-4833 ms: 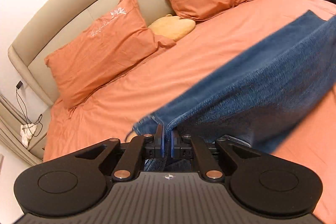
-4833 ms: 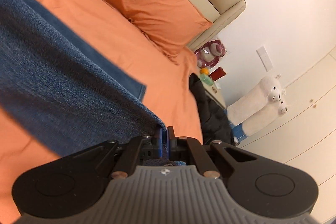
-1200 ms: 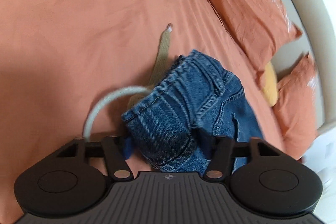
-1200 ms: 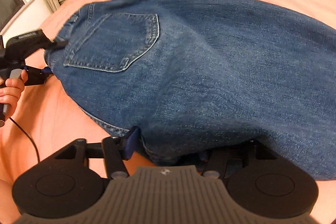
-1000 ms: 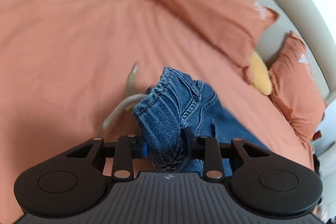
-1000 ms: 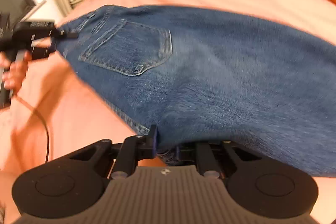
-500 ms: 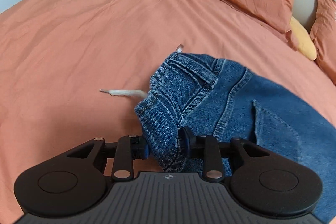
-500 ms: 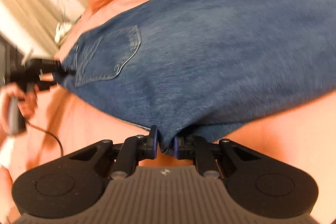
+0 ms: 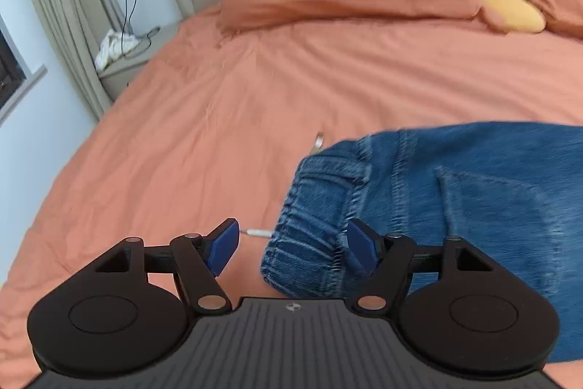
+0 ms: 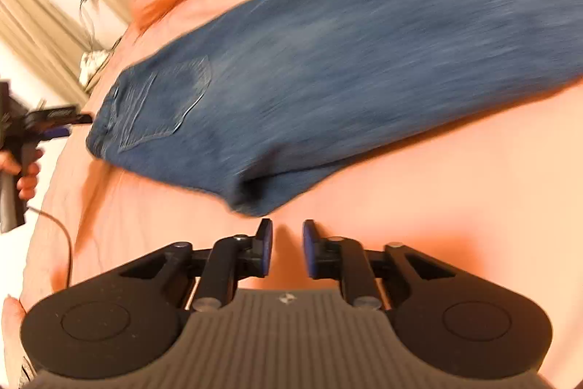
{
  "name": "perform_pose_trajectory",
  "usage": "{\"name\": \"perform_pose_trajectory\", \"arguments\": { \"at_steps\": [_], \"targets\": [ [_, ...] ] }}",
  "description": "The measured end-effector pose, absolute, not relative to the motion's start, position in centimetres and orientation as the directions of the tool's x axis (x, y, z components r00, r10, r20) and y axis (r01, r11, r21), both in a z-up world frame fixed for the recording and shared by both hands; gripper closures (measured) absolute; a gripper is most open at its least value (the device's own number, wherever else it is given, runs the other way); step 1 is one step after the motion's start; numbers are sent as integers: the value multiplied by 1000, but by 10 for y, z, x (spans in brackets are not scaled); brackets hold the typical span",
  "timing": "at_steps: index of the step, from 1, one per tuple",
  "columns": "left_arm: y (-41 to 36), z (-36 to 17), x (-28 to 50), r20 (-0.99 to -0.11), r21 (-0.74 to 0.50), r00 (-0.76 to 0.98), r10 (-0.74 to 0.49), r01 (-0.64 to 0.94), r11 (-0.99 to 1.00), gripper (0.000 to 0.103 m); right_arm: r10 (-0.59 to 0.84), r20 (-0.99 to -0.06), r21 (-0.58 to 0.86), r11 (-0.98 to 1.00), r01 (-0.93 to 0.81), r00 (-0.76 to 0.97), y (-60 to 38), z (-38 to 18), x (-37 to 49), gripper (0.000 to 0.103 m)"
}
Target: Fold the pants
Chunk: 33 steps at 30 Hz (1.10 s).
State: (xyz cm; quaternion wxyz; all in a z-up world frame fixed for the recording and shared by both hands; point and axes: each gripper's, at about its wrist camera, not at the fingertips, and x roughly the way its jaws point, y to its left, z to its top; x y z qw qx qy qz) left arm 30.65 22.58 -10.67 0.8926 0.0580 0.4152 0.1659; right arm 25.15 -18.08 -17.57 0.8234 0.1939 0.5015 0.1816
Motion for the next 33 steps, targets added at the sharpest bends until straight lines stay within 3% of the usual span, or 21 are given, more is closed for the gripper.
{"name": "perform_pose_trajectory", "arguments": {
  "at_steps": [7, 15, 18, 25, 27, 33],
  "targets": [
    [166, -85, 302, -754, 182, 615, 230, -141, 973, 23, 346, -749, 457, 887, 63, 565, -311, -140, 267, 76],
    [101, -111, 308, -799, 103, 591, 110, -46, 994, 25, 136, -774, 381, 880, 283, 618, -486, -110, 291, 74],
    [87, -123, 315, -810, 122, 572, 126, -46, 991, 28, 55, -787, 359, 851, 384, 615, -558, -108, 305, 73],
    [80, -154, 330, -857, 105, 503, 113, -45, 993, 31, -42, -794, 367, 761, 535, 606, -659, -127, 341, 73],
    [78, -163, 336, -872, 115, 475, 118, -37, 993, 35, -51, -806, 359, 751, 555, 590, -663, -138, 358, 73],
    [77, -182, 346, -891, 117, 438, 120, -35, 993, 34, -39, -840, 344, 732, 587, 541, -669, -181, 397, 73]
  ]
}}
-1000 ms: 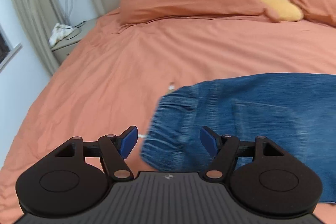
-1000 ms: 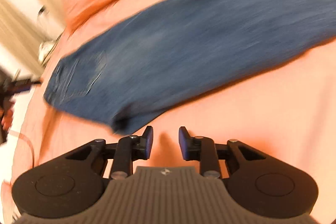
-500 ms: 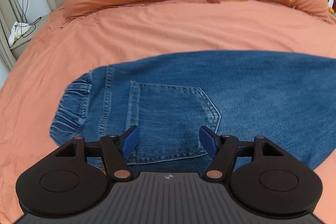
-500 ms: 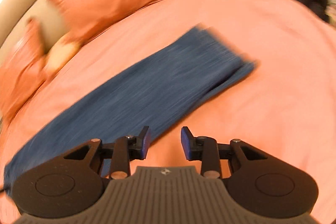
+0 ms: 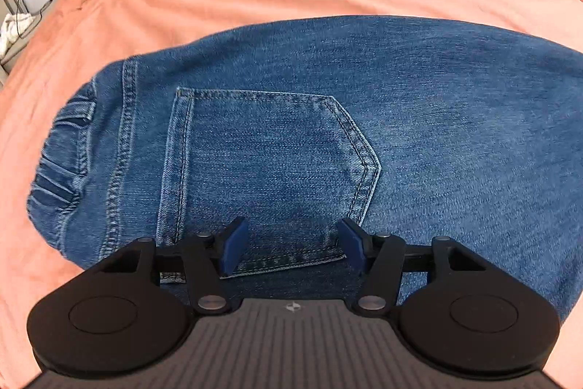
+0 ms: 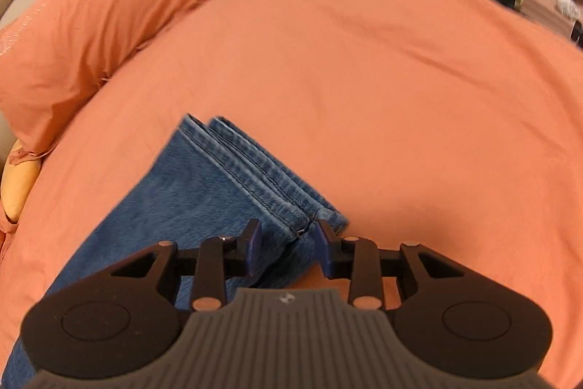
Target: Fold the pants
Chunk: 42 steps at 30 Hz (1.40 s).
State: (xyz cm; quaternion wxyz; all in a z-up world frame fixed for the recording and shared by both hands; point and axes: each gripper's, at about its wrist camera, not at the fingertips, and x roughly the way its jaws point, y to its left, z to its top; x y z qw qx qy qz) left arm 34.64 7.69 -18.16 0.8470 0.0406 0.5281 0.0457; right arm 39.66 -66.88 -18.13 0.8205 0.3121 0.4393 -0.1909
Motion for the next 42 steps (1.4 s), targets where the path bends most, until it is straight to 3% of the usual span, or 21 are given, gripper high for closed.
{"name": "perform_pose_trajectory", "arguments": {
  "at_steps": [2, 3, 4, 6, 12, 20, 24, 26, 33, 37, 39, 40, 41, 42],
  "targets": [
    [78, -185, 348, -892, 116, 436, 118, -31, 993, 32, -16, -837, 369, 722, 586, 547, -673, -190, 406, 76],
    [78, -185, 349, -893, 120, 433, 121, -29, 992, 31, -21, -839, 364, 721, 590, 544, -674, -193, 408, 81],
    [77, -186, 350, -894, 128, 430, 127, -27, 991, 31, -30, -841, 353, 727, 589, 541, -673, -193, 410, 92],
    [75, -186, 353, -895, 143, 424, 138, -20, 989, 30, -40, -835, 335, 753, 566, 548, -671, -189, 412, 98],
    [74, -188, 354, -896, 129, 425, 129, -30, 991, 30, -118, -759, 268, 840, 472, 640, -666, -135, 404, 101],
    [78, -185, 354, -896, 134, 425, 128, -16, 991, 29, -201, -850, 104, 842, 529, 487, -659, -189, 414, 101],
    [78, -173, 352, -881, 134, 460, 113, 13, 991, 29, -235, -851, 19, 880, 475, 470, -649, -180, 425, 87],
    [82, -165, 355, -872, 122, 479, 95, 25, 992, 29, -247, -824, -2, 901, 434, 510, -647, -161, 424, 67],
    [99, -151, 392, -851, 123, 512, 119, -25, 992, 29, -167, -776, 89, 925, 369, 608, -637, -134, 467, 66],
    [111, -149, 412, -844, 87, 526, 104, -57, 995, 29, -182, -776, 89, 916, 391, 604, -629, -144, 506, 55],
    [116, -153, 421, -842, 71, 531, 91, -59, 996, 29, -213, -786, 60, 909, 414, 581, -625, -151, 524, 58],
    [116, -155, 425, -842, 64, 533, 85, -58, 996, 29, -220, -790, 52, 906, 420, 572, -625, -156, 531, 66],
    [116, -158, 429, -843, 60, 532, 81, -57, 997, 29, -221, -797, 49, 904, 426, 562, -626, -160, 536, 89],
    [115, -163, 435, -843, 63, 531, 85, -59, 996, 30, -217, -808, 47, 904, 426, 548, -627, -167, 539, 101]
  ]
}}
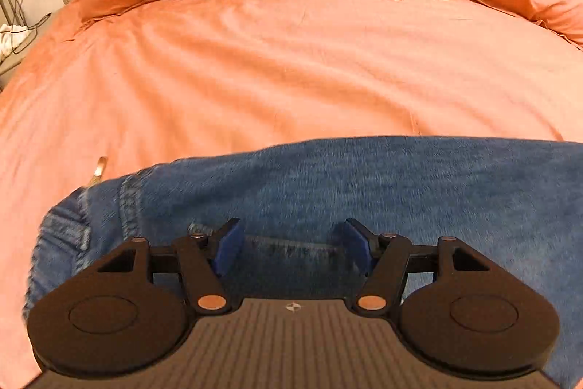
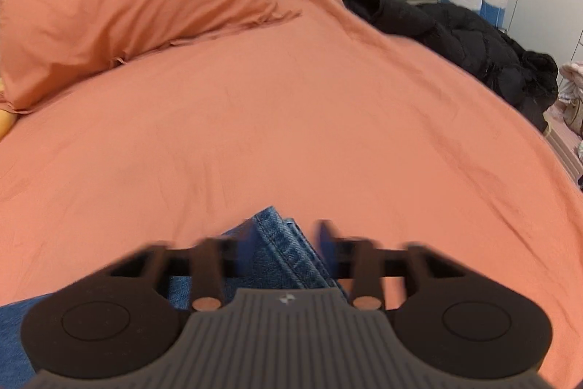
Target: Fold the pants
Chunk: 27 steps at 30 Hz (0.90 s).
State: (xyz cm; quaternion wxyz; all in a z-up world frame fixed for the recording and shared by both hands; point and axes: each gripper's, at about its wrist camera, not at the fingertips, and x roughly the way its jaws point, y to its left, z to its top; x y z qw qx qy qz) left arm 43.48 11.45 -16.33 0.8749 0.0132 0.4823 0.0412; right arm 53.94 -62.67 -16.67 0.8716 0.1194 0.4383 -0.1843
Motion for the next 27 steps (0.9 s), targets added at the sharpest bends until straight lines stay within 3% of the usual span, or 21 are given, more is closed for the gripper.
{"name": "perform_pose_trajectory", "arguments": {
  "at_steps": [4, 10, 13, 17, 21, 23, 27],
  "targets": [
    [109, -178, 455, -847, 80, 521, 107, -75, 994, 35, -312, -824, -70, 885, 461, 473, -630, -183, 556, 103],
    [100, -193, 480, -849, 110, 507, 148, -105, 988, 36, -338, -828, -102, 875, 472, 448, -641, -192, 550, 103],
    [97, -190, 483, -850, 131, 500, 167, -108, 986, 36, -306, -823, -47, 876, 479, 479, -649, -180, 532, 103],
    [86, -170, 469, -805, 176, 560, 194, -87, 980, 40, -249, -825, -2, 899, 438, 508, -647, -161, 497, 77],
    [60, -142, 453, -773, 145, 623, 121, -13, 989, 40, -190, -825, 50, 913, 404, 532, -640, -144, 455, 69],
    [40, -131, 445, -771, 108, 634, 56, 44, 993, 40, -147, -827, 116, 900, 420, 543, -642, -139, 433, 60],
    [-15, -122, 432, -785, 62, 616, -60, 174, 983, 40, -70, -836, 248, 836, 489, 544, -652, -150, 398, 57]
  ]
}}
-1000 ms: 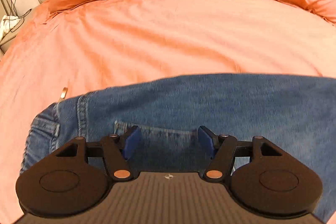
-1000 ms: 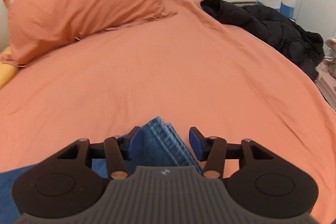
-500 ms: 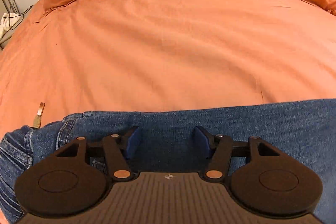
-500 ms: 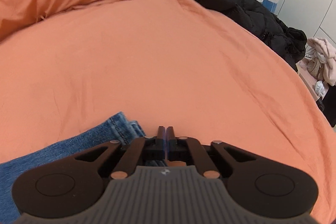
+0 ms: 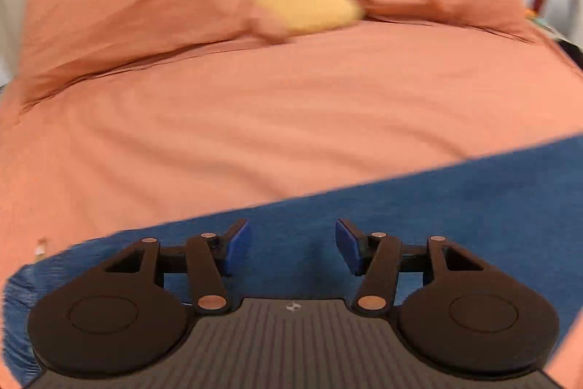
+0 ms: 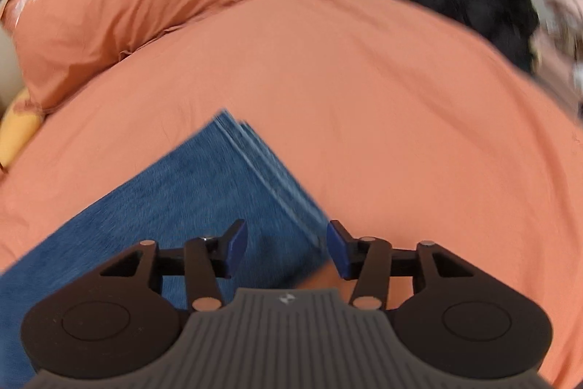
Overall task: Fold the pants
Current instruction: 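Grasp the leg hems with the right tool and lift them toward the waistband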
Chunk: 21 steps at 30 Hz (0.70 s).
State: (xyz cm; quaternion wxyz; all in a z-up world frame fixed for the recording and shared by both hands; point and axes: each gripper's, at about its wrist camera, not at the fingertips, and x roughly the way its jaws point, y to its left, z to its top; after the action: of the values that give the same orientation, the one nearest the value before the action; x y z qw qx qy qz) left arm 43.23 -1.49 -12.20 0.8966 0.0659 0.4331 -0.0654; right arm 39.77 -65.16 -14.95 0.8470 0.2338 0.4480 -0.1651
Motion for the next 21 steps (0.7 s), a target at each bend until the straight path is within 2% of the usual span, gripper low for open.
{"name": "perform_pose_trajectory", "arguments": {
  "at_steps": [3, 8, 12, 14, 16, 20, 21],
  "targets": [
    [-65, -124, 427, -804, 42, 578, -141, 291, 956, 43, -2, -828, 365, 757, 541, 560, -660, -167, 378, 58],
    [-135, -139, 431, -823, 49, 530, -204, 423, 905, 44, 58, -797, 486, 652, 581, 602, -670, -193, 367, 58],
    [-175, -157, 434, -835, 48, 496, -237, 496, 867, 55, 137, -769, 573, 580, 579, 624, -681, -218, 369, 58],
    [-191, -165, 443, -834, 48, 495, -245, 507, 861, 57, 139, -753, 584, 593, 555, 644, -682, -222, 372, 59],
    [-203, -173, 452, -830, 62, 505, -238, 507, 860, 58, 143, -738, 589, 611, 528, 659, -682, -225, 374, 62],
    [-221, -184, 484, -832, 99, 521, -191, 477, 873, 69, 150, -723, 592, 638, 493, 674, -686, -230, 372, 79],
    [-225, -187, 491, -836, 98, 517, -187, 474, 875, 70, 151, -723, 587, 648, 485, 674, -686, -231, 372, 80]
  ]
}}
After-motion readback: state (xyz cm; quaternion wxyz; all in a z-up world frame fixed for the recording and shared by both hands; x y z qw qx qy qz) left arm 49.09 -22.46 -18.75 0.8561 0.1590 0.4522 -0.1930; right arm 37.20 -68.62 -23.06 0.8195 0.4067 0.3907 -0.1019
